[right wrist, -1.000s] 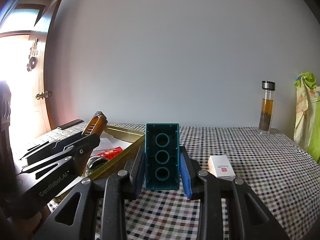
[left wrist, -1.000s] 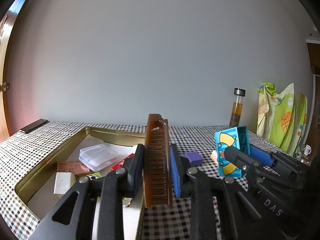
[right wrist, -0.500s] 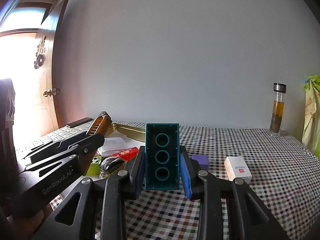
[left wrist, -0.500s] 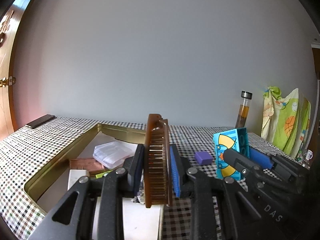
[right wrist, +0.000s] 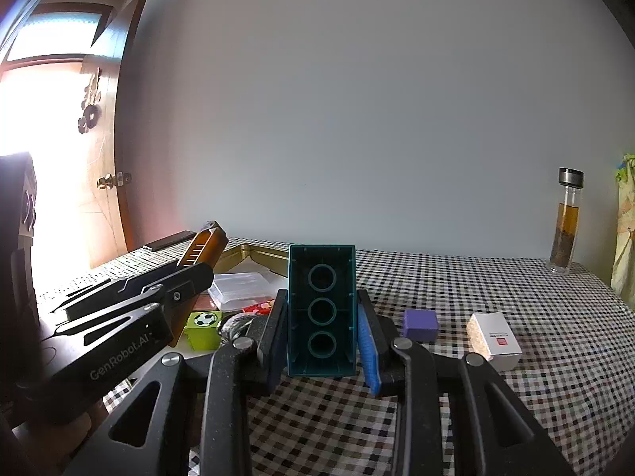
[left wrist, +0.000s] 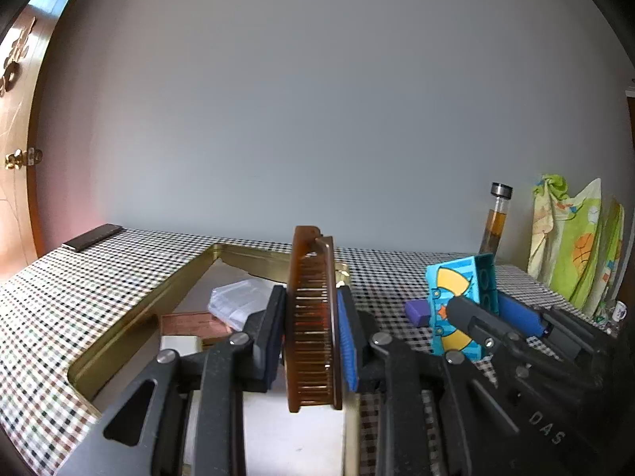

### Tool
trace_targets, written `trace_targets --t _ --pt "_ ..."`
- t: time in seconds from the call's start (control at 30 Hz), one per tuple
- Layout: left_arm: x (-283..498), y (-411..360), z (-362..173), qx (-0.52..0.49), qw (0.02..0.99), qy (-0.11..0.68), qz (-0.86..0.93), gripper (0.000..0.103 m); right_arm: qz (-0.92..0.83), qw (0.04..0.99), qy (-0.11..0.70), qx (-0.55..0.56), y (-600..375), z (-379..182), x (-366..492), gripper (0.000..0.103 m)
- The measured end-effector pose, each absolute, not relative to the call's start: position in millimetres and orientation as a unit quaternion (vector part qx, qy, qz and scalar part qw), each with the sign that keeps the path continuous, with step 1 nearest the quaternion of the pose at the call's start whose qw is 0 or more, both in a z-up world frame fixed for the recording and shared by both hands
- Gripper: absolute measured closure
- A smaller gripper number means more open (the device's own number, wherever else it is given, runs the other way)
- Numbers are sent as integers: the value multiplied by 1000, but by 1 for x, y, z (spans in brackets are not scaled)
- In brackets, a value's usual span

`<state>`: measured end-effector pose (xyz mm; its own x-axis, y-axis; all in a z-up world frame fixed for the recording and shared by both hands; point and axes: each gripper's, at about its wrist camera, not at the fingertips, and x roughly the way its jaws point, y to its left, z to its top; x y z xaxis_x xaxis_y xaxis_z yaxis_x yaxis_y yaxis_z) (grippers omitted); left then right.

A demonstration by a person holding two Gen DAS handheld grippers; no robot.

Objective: Organize rigid objects
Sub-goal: 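Carry the teal brick and brown comb over the gold tin with both tools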

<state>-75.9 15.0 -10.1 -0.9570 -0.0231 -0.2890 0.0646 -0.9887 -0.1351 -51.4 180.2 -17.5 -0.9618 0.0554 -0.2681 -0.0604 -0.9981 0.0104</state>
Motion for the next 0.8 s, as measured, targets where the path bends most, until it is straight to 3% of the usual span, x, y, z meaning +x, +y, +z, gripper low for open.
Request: trace_targets --t 0.8 --pt "-72 -16 -15 158 39 89 -983 79 991 3 -3 -134 160 -21 -56 69"
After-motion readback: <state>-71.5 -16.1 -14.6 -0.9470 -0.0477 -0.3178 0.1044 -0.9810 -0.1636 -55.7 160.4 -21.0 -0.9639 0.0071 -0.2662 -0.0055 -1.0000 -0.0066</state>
